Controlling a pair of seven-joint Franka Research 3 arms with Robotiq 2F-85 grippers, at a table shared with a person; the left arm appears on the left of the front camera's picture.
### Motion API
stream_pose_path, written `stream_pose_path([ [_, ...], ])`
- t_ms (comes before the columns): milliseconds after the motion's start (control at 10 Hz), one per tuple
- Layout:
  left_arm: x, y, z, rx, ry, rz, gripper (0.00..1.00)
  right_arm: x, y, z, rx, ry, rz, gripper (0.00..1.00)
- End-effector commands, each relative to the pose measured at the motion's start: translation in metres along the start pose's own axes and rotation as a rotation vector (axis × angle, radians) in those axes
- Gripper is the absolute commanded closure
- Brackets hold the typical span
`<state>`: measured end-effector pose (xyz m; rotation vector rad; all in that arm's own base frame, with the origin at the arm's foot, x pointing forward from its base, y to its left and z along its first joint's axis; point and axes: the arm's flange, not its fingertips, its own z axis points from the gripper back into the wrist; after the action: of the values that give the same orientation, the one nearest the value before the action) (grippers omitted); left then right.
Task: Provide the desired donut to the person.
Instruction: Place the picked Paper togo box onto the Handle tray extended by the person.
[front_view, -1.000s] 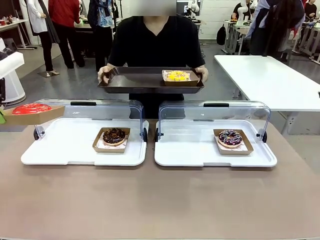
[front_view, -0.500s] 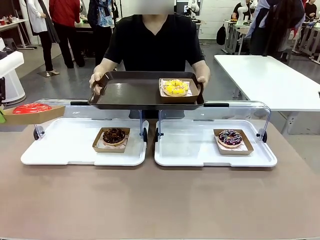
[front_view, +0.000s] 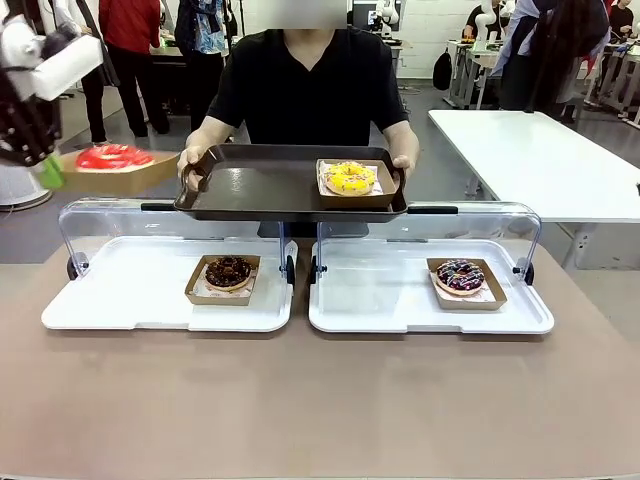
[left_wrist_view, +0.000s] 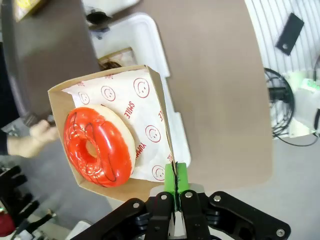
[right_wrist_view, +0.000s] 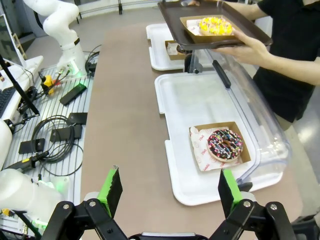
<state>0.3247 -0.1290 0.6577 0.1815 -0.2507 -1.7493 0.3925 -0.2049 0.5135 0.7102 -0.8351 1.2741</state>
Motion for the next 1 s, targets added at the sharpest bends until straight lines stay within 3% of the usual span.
stream_pose_path([
  [0, 0.043, 0.038, -0.002, 0.039, 0.055, -0.028, 0.99, -0.001, 0.000, 0.000, -0.002, -0.008, 0.008, 0.00],
  [200, 0.084, 0.061, -0.009, 0.108, 0.043, -0.007, 0.99, -0.001, 0.000, 0.000, -0.002, -0.008, 0.008, 0.00],
  [400, 0.114, 0.104, -0.017, 0.095, 0.048, 0.006, 0.99, -0.001, 0.000, 0.000, -0.002, -0.008, 0.008, 0.00],
  [900, 0.126, 0.171, -0.089, -0.038, 0.045, 0.095, 0.99, -0.001, 0.000, 0.000, -0.002, -0.008, 0.008, 0.00],
])
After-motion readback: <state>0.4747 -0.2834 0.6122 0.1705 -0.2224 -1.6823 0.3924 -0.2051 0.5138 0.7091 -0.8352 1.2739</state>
